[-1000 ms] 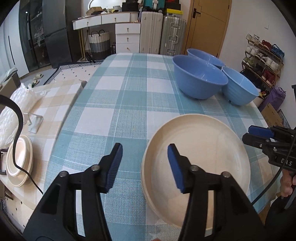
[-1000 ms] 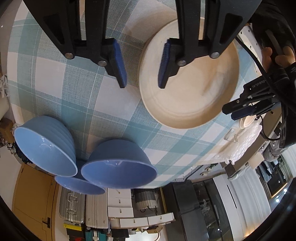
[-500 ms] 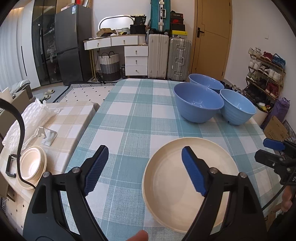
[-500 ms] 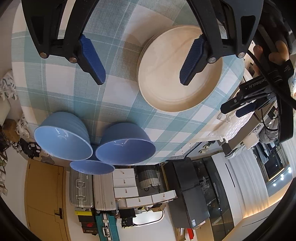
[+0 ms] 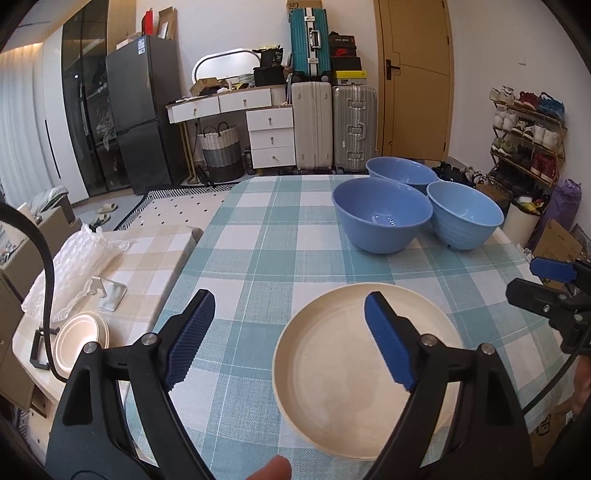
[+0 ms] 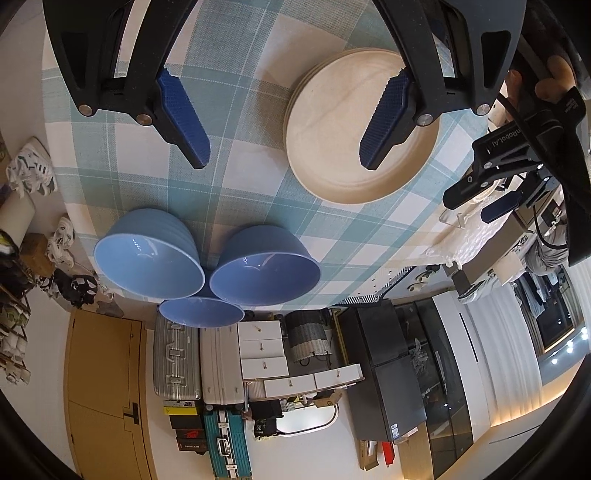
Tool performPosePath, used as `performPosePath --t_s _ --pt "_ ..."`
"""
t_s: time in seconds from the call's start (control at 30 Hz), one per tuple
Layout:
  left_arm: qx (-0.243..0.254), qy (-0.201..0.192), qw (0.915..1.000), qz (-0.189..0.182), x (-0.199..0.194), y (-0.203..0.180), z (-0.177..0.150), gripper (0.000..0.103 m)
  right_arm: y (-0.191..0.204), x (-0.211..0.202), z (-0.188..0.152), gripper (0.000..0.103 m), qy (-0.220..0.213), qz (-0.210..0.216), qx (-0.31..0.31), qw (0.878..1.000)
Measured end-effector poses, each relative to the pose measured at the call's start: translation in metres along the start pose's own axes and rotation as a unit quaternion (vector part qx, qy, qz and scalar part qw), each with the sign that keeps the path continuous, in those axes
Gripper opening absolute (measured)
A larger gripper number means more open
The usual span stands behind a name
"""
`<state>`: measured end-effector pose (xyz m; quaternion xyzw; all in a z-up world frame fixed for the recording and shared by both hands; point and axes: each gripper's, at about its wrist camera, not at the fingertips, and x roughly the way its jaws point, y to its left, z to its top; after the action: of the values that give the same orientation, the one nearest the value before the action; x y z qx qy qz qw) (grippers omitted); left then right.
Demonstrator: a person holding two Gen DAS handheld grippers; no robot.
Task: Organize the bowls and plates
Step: 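Move both open grippers toward the rims of the blue bowls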
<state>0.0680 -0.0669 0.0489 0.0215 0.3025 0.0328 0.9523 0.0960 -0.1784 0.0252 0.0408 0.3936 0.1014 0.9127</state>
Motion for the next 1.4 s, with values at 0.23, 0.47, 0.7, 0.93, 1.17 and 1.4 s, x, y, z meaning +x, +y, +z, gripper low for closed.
performPosePath --t_s 0.23,0.47,0.7,0.93,1.17,1.4 --pt "0.019 -0.023 0.9995 -0.006 -0.025 -0.021 0.019 0.082 -0.011 -0.016 0.004 0.085 -0.013 -0.007 0.008 1.000" --pt "0.036 -0.021 0.9991 -0.007 -0.025 -0.036 0.033 0.082 -0.021 -0.027 0.011 0.085 -0.017 -0.023 0.012 1.000" --pt "0.051 -0.023 0.9983 -0.018 -0.024 -0.047 0.055 0.082 -0.035 -0.039 0.020 0.085 -0.024 -0.035 0.020 0.999" --pt "0.052 -0.028 0.9979 -0.026 -0.026 -0.049 0.073 0.083 -0.051 -0.057 0.037 0.085 -0.043 -0.034 0.036 0.998" --pt "0.048 -0.041 0.9971 -0.041 -0.038 -0.045 0.104 0.083 -0.070 -0.085 0.070 0.085 -0.078 -0.038 0.059 0.994" --pt "0.055 -0.053 0.9953 -0.058 -0.041 -0.053 0.139 0.084 -0.098 -0.104 0.102 0.088 -0.105 -0.031 0.098 0.989"
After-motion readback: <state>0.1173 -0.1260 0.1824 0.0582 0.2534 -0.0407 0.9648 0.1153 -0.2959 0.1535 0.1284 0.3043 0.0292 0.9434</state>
